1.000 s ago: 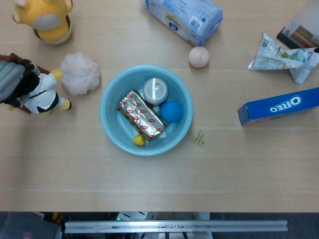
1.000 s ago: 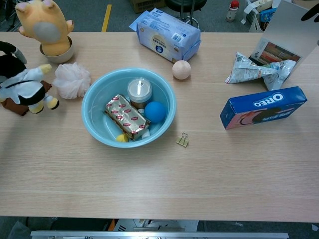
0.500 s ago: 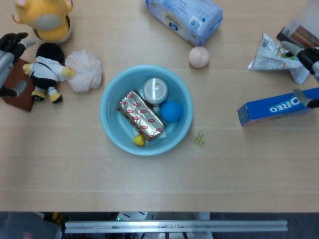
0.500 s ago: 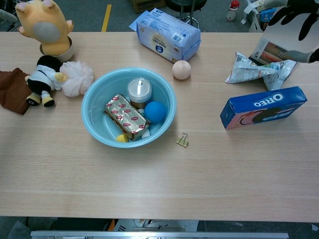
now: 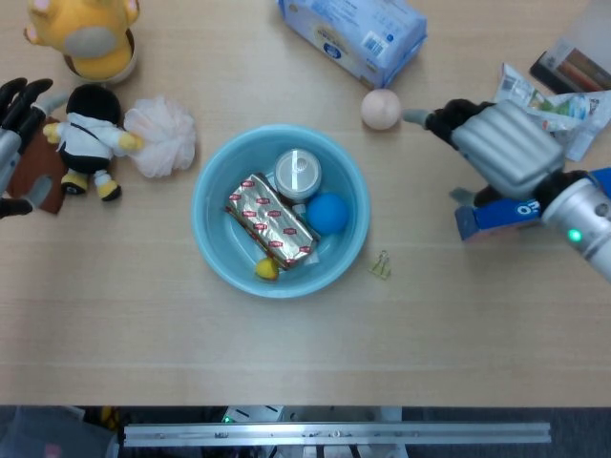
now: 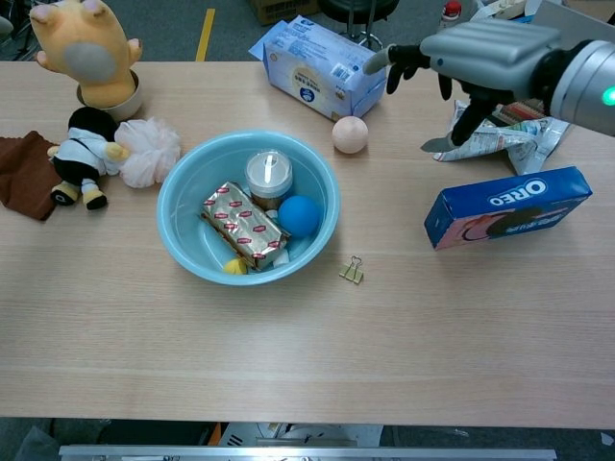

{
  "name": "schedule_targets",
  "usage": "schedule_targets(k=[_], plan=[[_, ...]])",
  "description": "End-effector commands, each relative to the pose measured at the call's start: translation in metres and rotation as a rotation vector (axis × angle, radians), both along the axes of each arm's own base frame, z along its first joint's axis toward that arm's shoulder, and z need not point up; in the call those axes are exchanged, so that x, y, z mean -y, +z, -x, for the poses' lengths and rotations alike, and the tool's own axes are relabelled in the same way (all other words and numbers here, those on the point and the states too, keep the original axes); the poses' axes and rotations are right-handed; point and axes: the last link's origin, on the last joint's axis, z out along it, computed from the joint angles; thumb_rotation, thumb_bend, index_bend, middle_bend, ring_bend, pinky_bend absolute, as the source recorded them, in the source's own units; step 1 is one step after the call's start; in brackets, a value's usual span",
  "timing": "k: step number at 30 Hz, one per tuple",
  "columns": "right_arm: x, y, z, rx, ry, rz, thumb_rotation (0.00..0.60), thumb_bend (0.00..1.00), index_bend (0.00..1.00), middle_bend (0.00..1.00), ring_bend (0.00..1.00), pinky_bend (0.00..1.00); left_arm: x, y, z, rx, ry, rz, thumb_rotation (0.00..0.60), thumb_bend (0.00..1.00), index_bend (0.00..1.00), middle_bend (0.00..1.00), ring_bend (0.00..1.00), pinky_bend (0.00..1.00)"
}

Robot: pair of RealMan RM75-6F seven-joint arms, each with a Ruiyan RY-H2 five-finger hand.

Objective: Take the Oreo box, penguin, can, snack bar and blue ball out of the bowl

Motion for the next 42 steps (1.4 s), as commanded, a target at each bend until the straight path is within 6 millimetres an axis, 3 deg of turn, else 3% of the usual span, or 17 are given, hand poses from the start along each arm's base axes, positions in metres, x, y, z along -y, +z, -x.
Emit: schedule_targets(k=[1,7,20,42], plan=[[0.008,-0.04,-0.034,-0.046,0.056,-0.042,0.6,0.16,0.13,0.29,0.21,0.44,0.005,0.001,-0.001,-0.006,-0.011,0.002,0.6,0.37,0.09,0.06,0.01,0.22],[0.012,-0.08,-0.063,-0.1,0.093,-0.039,0.6,0.16,0.13,0.29,0.21,0.44,0.011,0.001,-0.001,-0.003,-0.016,0.007,0.6,0.37,0.09,0.06,0.01,0.22],[0.019,-0.138,-0.092,-0.208,0.11,0.011,0.6,0.15,0.13,0.29,0.22,0.44,0.015,0.005,0.009,0.048,0.032,0.01,0.6,0.37,0.09,0.06,0.01,0.22],[0.02,-0.181,-0.117,-0.283,0.175,0.062,0.6,0.15,0.13,0.29,0.22,0.44,0.016,0.011,0.02,0.056,0.049,0.003,0.6,0.37,0.09,0.06,0.01,0.22]])
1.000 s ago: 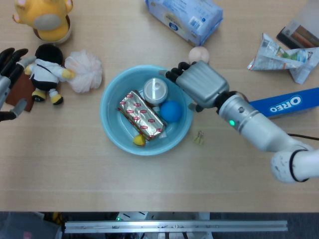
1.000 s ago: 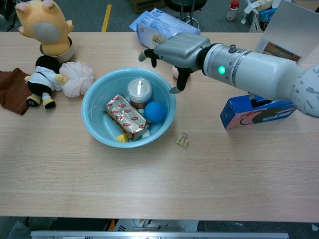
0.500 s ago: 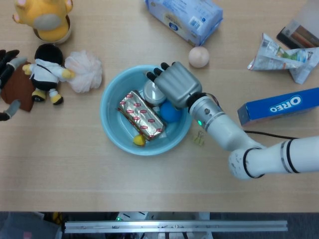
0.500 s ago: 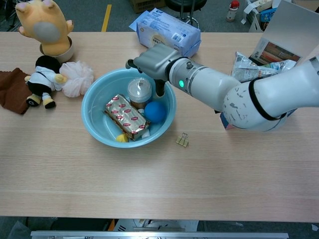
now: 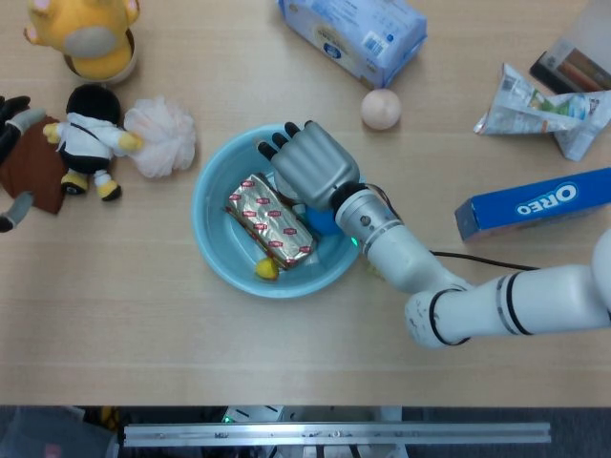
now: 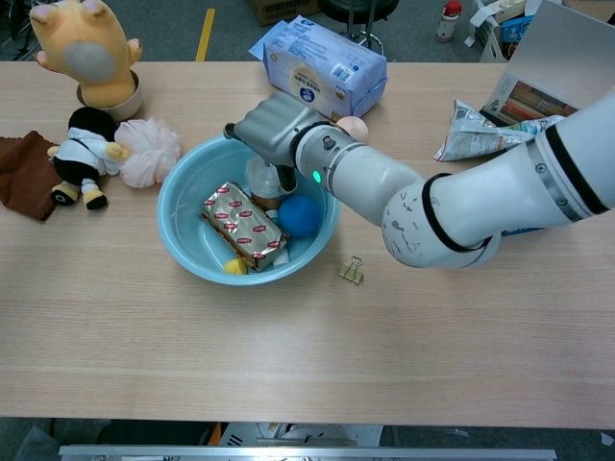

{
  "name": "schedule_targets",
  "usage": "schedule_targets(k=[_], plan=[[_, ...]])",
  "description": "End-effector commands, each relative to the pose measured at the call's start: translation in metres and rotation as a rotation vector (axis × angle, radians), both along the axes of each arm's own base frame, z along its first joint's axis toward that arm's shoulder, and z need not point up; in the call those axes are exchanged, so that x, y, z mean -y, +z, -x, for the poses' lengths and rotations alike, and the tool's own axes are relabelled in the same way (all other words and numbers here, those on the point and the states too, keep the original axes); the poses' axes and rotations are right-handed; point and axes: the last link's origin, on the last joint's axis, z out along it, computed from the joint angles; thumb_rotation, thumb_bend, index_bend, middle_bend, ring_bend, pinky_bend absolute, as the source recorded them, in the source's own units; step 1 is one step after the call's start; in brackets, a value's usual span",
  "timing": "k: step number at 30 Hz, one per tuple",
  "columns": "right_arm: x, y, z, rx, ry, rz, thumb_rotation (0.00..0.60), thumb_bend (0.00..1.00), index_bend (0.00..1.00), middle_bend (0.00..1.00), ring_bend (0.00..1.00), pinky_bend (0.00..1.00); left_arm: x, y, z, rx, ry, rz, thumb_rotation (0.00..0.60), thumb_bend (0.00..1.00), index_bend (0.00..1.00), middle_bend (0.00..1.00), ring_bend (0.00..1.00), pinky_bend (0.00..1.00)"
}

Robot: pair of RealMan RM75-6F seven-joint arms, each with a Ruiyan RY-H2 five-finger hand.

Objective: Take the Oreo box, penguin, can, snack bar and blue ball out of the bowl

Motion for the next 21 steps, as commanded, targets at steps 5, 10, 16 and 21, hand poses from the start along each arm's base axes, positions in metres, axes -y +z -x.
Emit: schedule_targets(k=[5,10,16,21], plan=[[-0.001,-0.008,-0.001,-0.03,0.006,0.003,0.6,0.15,0.13,0.29,0.22,0.44,0.0,0.001,0.002,0.001,0.007,0.002,0.6,0.37,0.09,0.06,0.01,0.22],[-0.003,-0.013,-0.002,-0.046,0.018,0.003,0.6,0.15,0.13,0.29,0.22,0.45,0.0,0.001,0.004,0.001,0.009,0.006,0.6,0.37,0.09,0.06,0.01,0.22],[-0.004,-0.017,0.0,-0.08,0.037,0.009,0.6,0.15,0.13,0.29,0.22,0.45,-0.001,0.0,0.005,0.004,0.015,0.011,0.6,0.37,0.09,0.06,0.01,0.22],[-0.005,-0.02,0.002,-0.104,0.047,0.015,0.6,0.15,0.15,0.3,0.22,0.45,-0.001,-0.001,0.006,0.008,0.017,0.016,0.6,0.37,0.09,0.06,0.01,0.22]])
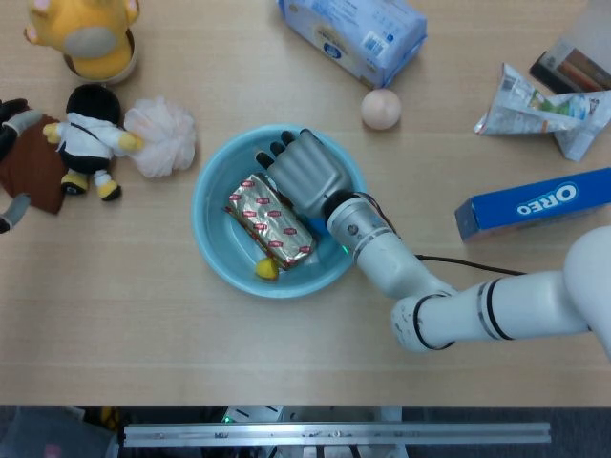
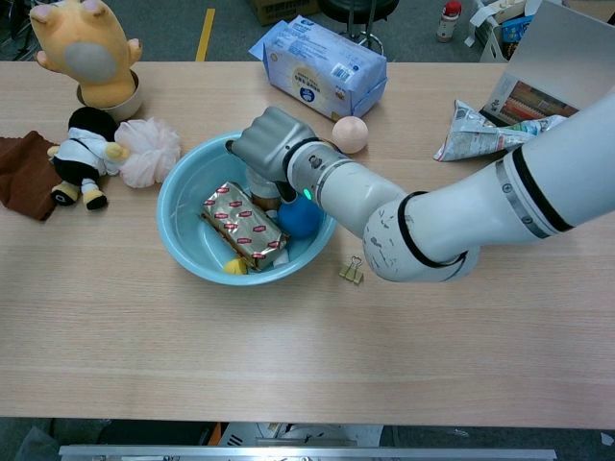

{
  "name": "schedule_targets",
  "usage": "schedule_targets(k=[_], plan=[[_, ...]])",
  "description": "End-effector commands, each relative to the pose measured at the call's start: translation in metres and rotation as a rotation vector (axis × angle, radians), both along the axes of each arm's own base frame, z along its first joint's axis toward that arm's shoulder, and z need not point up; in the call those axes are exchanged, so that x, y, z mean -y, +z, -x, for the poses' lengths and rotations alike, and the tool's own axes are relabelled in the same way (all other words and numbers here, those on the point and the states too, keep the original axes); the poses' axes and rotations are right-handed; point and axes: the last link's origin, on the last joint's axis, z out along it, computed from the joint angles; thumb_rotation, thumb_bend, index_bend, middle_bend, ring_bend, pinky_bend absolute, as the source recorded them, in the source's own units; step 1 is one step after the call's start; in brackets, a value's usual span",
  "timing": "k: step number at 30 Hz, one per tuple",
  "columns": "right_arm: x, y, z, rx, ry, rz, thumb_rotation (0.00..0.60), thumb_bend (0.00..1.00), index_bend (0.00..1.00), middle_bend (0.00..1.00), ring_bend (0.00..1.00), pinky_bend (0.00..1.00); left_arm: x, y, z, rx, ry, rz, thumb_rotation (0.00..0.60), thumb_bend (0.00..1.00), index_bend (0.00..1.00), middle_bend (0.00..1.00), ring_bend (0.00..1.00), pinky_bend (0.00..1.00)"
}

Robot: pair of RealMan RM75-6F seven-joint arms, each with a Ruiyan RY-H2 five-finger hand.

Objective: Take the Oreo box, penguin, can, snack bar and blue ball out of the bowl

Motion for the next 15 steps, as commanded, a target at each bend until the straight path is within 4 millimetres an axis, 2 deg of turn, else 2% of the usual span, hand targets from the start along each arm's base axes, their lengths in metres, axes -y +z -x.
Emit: schedule_targets(k=[1,8,15], plan=[[0.0001,-0.0011,0.0008,-0.006,0.0,0.002,0.6,0.15,0.15,0.3,0.22,0.45,-0.0001,-0.0003,0.0003,0.0,0.0,0.001,0.6,0.37,0.09,0.06,0.01,0.22],[0.0008,-0.0036,0.0006,-0.016,0.012,0.016,0.6,0.16,0.23,0.36,0.24,0.48,-0.0007,-0.0002,0.0004,0.003,0.001,0.003,0.6,0.37,0.09,0.06,0.01,0.22],[0.0007,-0.0078,-0.0014,-0.019,0.026,0.027,0.6,0.27,0.37,0.44,0.3,0.52,-0.0007,0.0005,0.0006,0.003,0.0,0.005,0.6,0.37,0.09,0.06,0.01,0.22]])
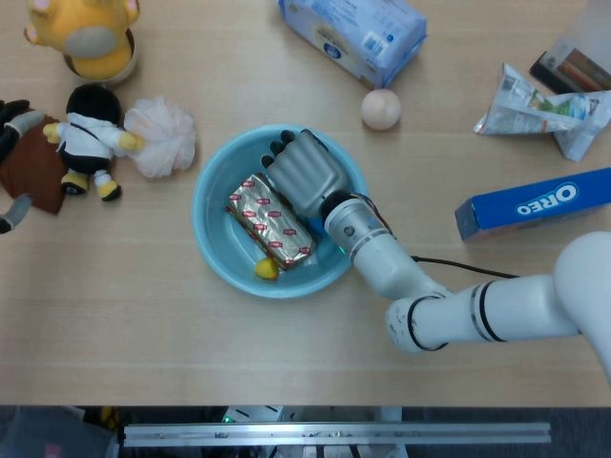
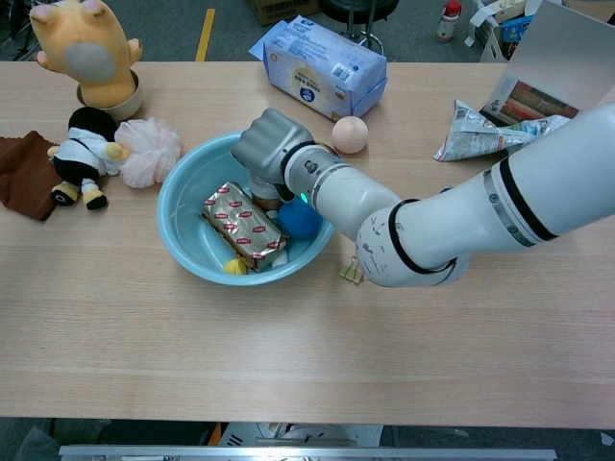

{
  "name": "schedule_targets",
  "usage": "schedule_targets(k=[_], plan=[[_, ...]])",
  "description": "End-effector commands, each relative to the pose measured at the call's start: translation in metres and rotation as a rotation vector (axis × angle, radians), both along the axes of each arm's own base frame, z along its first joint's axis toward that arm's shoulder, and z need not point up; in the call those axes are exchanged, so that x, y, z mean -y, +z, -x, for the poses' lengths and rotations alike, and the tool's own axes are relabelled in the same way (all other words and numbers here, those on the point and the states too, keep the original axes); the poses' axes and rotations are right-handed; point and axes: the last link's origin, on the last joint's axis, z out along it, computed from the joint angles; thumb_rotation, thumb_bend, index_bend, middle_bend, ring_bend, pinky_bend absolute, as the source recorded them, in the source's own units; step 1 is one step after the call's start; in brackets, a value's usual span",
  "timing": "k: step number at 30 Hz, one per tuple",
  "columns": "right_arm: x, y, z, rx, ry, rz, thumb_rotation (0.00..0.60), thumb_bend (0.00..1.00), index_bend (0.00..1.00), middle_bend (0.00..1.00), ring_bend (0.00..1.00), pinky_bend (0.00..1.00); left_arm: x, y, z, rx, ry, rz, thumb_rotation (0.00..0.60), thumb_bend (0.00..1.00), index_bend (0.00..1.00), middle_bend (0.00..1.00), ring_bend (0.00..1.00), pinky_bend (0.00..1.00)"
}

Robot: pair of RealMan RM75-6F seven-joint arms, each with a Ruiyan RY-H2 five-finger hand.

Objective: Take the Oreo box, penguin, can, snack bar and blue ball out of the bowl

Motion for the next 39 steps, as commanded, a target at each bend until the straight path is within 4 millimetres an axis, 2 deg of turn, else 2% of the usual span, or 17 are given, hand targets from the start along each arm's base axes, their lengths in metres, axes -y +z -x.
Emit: schedule_targets(k=[1,4,9,16,22,27,34,39], plan=[[0.0,-0.001,-0.001,0.002,0.007,0.007,0.6,0.28,0.4,0.45,0.32,0.52,0.0,0.001,0.0,0.0,0.001,-0.001,0.6,0.37,0.09,0.06,0.01,0.22],[-0.001,-0.001,-0.001,0.01,0.009,0.004,0.6,0.3,0.45,0.5,0.35,0.54,0.0,0.002,0.0,0.003,0.002,-0.003,0.6,0.37,0.09,0.06,0.01,0.22],[-0.001,0.006,-0.005,0.062,0.001,-0.007,0.6,0.3,0.48,0.54,0.39,0.56,-0.001,0.002,0.002,0.005,0.011,-0.004,0.6,0.37,0.09,0.06,0.01,0.22],[-0.001,0.032,-0.011,0.14,0.003,-0.008,0.6,0.3,0.48,0.55,0.4,0.56,-0.002,0.002,0.0,0.006,0.002,-0.007,0.6,0.37,0.09,0.06,0.01,0.22],[0.001,0.069,-0.009,0.215,-0.016,-0.009,0.6,0.3,0.48,0.55,0.4,0.56,-0.002,0.002,-0.001,0.002,0.001,-0.006,0.6,0.37,0.09,0.06,0.01,0.22],[0.006,0.109,0.0,0.267,-0.03,0.018,0.6,0.3,0.48,0.55,0.4,0.56,-0.003,0.002,-0.001,0.003,0.0,-0.009,0.6,0.37,0.09,0.06,0.01,0.22],[0.012,0.172,0.03,0.33,-0.089,0.075,0.6,0.3,0.48,0.55,0.4,0.56,-0.004,0.004,0.0,0.007,0.0,-0.014,0.6,0.37,0.09,0.06,0.01,0.22],[0.014,0.2,0.06,0.307,-0.131,0.109,0.6,0.3,0.48,0.55,0.4,0.56,-0.004,0.005,0.0,0.013,-0.001,-0.016,0.6,0.37,0.09,0.06,0.01,0.22]])
